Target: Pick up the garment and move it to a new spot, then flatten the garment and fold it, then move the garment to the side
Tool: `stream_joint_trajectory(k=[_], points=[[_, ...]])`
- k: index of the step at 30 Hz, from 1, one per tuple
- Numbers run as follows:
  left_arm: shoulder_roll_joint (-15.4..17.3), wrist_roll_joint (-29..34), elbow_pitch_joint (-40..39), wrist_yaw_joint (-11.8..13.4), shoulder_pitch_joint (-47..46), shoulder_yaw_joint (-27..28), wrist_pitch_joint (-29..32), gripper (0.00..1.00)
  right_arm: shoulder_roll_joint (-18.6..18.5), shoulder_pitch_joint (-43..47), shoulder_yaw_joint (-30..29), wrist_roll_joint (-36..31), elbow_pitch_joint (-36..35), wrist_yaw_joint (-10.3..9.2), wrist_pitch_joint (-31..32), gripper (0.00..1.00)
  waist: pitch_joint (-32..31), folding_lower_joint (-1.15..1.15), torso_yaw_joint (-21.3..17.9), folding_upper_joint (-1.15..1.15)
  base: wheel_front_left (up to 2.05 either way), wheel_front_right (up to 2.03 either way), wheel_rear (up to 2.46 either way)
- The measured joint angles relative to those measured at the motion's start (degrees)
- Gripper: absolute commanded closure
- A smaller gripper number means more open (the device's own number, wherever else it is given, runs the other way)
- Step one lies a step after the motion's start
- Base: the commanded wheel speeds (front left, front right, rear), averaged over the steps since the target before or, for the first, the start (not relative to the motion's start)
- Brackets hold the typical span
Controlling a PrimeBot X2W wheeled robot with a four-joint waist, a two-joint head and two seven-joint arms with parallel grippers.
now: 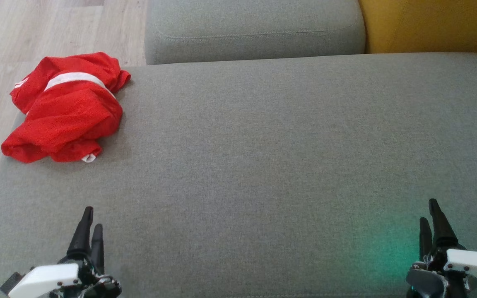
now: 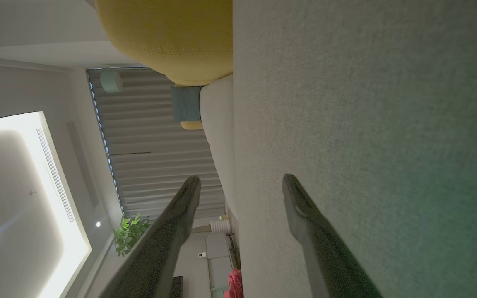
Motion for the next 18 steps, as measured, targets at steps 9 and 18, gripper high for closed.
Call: stream_joint_trajectory(k=[9,18], points=[[0.0,3.6,-2.4,1.1,0.0,-0.9,-1.3,0.0,0.0,0.0,0.7,-3.4,-1.3,0.0,-1.6,0.0,-0.3,0.0,0.0,0.0,0.0,0.0,0.0],[0.0,10.0,-4.7,2.3,0.1,-2.2,-2.7,0.0,0.0,0.0,1.6,-8.5,-3.3,0.0,-2.9,0.0,-0.5,0.0,-0.1,0.0,0.0,0.0,0.0]])
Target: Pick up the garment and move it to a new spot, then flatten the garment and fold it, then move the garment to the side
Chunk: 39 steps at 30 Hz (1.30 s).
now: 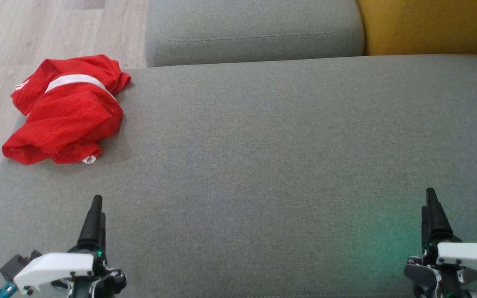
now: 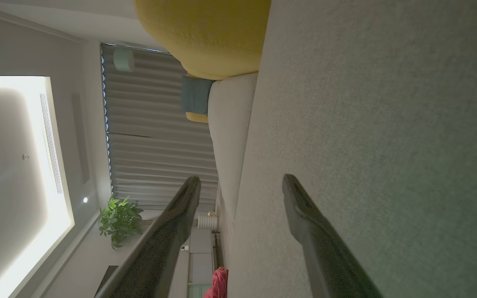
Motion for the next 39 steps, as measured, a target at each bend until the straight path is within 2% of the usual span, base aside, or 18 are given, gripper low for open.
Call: stream_joint_trajectory(k=[39], points=[[1.0,36.9,-5.9,5.1,2.7,-7.7,-6.2,0.0,-0.1,0.5,7.8,-32.1,-7.1,0.0,-6.4,0.0,-1.4,0.0,-0.4,0.0,0.0,0.0,0.0]])
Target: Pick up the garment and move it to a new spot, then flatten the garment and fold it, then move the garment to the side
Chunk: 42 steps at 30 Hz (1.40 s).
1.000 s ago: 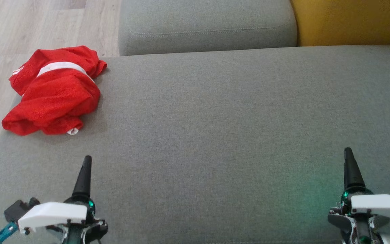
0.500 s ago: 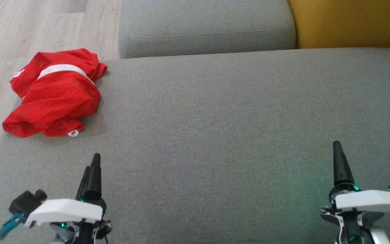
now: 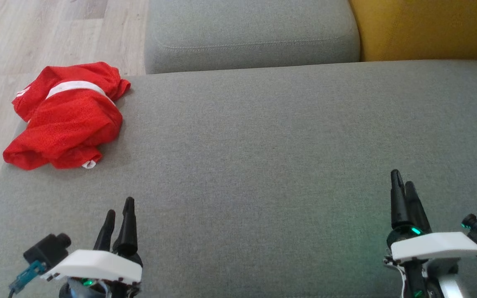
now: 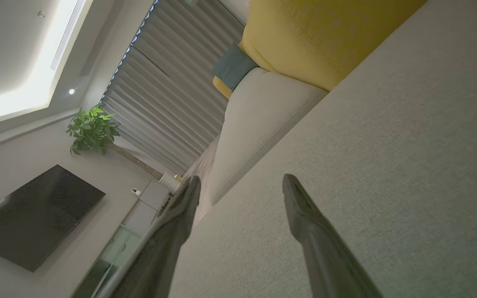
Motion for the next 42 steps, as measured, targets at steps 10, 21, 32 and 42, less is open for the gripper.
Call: stream_joint_trajectory(k=[10,21,32,42], points=[[1.0,7.8,-1.0,2.0,1.4,-1.9,-1.8,0.0,0.0,0.8,1.7,-7.4,-0.2,0.0,-1.6,0.0,-0.1,0.0,-0.2,0.0,0.0,0.0,0.0],[1.9,16.0,-1.7,4.5,1.4,-4.0,-3.3,0.0,-0.1,0.8,3.1,-15.4,-1.1,0.0,-3.4,0.0,-0.3,0.0,-0.4,0.0,0.0,0.0,0.0],[2.6,22.4,-2.8,6.0,2.2,-5.7,-5.1,0.0,-0.1,0.8,4.3,-23.0,-1.1,0.01,-5.0,0.0,-0.6,0.0,-0.4,0.0,0.0,0.0,0.0],[3.0,29.6,-3.1,7.6,3.0,-7.2,-6.8,0.0,-0.1,0.7,4.1,-31.6,0.2,0.01,-6.9,0.0,-0.8,0.0,-0.7,0.0,0.0,0.0,0.0]])
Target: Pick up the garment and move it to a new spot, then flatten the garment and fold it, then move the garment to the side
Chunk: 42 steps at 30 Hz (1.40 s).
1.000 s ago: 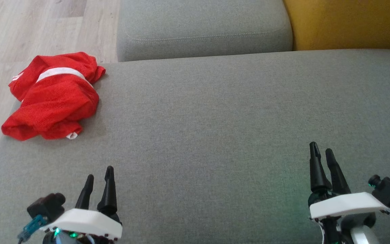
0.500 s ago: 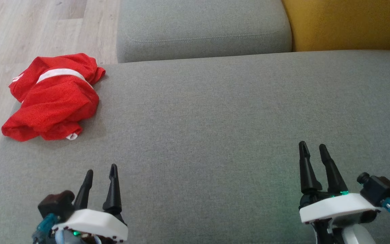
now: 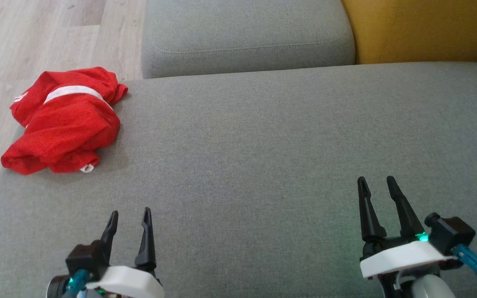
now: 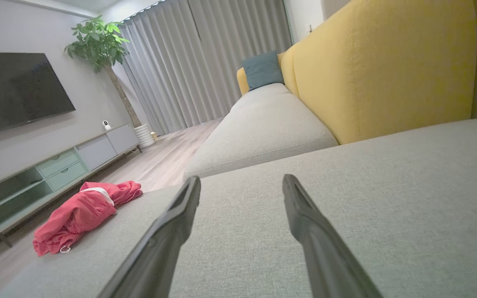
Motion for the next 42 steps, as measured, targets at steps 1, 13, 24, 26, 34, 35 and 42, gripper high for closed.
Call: stream_joint_trajectory(k=[1,13,24,26,34,35,42], points=[[0.0,0.7,0.0,0.3,0.0,-0.2,0.0,0.0,0.0,0.0,0.0,-0.7,0.0,0.0,-0.1,0.0,0.0,0.0,0.0,0.0,0.0,0.0,0.0],[0.5,8.4,-0.4,2.0,0.6,-0.8,-2.3,0.0,0.0,-0.1,0.8,-9.2,0.0,0.0,-1.9,0.0,-0.3,0.0,-0.2,0.0,0.0,0.0,0.0],[0.6,11.3,-1.3,2.5,1.8,-0.7,-3.0,0.0,-0.1,-0.1,1.7,-12.8,-0.1,0.0,-3.1,0.0,-0.3,0.0,-0.3,0.0,0.0,0.0,0.0],[0.6,11.3,-1.3,2.5,1.8,-0.5,-3.0,0.0,-0.1,-0.1,1.7,-12.7,0.1,0.0,-3.1,0.0,-0.3,0.0,-0.3,0.0,0.0,0.0,0.0],[0.5,11.0,-1.3,2.4,1.8,-0.2,-3.0,0.0,-0.1,-0.1,1.5,-12.3,1.7,0.0,-3.1,0.0,-0.3,0.0,-0.2,0.0,0.0,0.0,0.0],[0.5,11.0,-1.3,2.4,1.8,-0.2,-3.0,0.0,-0.1,-0.1,1.5,-12.3,1.7,0.0,-3.1,0.0,-0.3,0.0,-0.1,0.0,0.0,0.0,0.0],[0.1,11.0,-1.2,2.4,1.8,0.2,-3.0,0.0,-0.1,-0.1,1.4,-12.1,2.4,0.0,-3.1,0.0,-0.4,0.0,-0.2,0.0,0.0,0.0,0.0]])
